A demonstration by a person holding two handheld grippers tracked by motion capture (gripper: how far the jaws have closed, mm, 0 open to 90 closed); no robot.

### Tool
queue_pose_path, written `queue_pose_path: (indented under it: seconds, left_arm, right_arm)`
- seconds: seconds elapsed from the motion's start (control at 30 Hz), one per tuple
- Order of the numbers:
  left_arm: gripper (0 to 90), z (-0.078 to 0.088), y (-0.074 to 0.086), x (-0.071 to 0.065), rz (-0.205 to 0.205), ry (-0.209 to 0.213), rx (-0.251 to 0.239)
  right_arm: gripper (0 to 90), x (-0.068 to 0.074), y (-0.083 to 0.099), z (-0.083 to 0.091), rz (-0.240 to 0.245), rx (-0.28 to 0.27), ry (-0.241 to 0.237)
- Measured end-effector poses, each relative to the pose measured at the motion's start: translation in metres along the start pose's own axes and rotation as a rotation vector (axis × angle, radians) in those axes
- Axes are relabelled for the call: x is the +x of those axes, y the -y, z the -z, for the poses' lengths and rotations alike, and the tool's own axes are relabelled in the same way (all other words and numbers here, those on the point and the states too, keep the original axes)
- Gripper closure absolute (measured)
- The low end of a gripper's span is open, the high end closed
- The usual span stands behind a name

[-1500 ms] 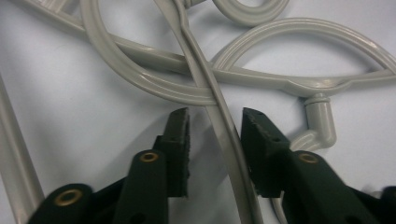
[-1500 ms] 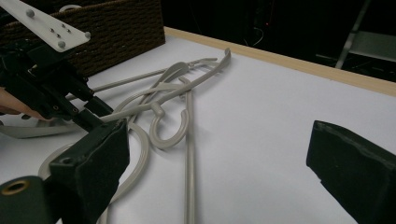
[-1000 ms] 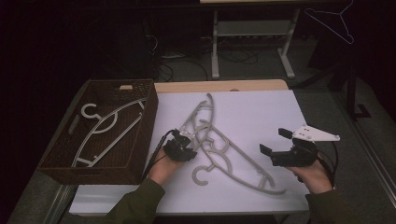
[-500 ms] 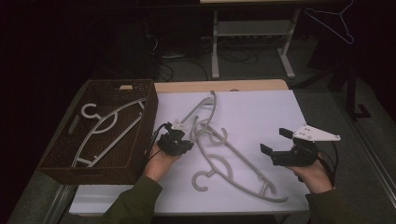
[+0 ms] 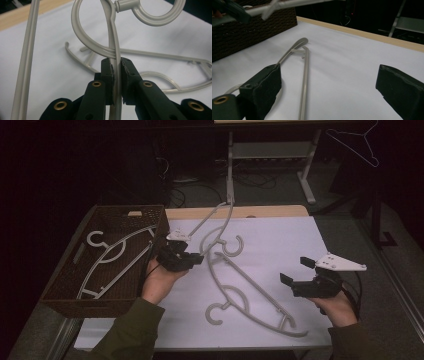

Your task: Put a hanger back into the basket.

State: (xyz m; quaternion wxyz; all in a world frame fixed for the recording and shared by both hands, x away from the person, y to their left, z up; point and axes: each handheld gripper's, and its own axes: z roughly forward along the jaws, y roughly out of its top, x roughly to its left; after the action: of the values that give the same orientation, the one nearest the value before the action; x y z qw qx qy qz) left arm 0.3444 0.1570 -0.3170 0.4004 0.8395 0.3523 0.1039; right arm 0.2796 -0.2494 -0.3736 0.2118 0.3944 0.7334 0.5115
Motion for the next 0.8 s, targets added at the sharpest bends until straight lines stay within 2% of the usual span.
queue_pose_path:
  seconds: [0.17,0.33,0.8]
  left_arm:
    - [81.9,0.025,-0.005,0.012,0.001,-0.004,-0.010]
    - [82.0,0.048,-0.002,0.026,0.002,-0.005,-0.014]
    - [82.0,0.114,0.037,0.078,0.056,-0.035,-0.040]
  right_arm:
    - [6.1,-0.001,0.000,0.000,-0.004,-0.001,0.002]
    - [6.1,-0.002,0.000,0.001,-0.003,-0.002,0.006]
    - [6.1,-0.001,0.000,-0.002,-0.001,0.004,0.012]
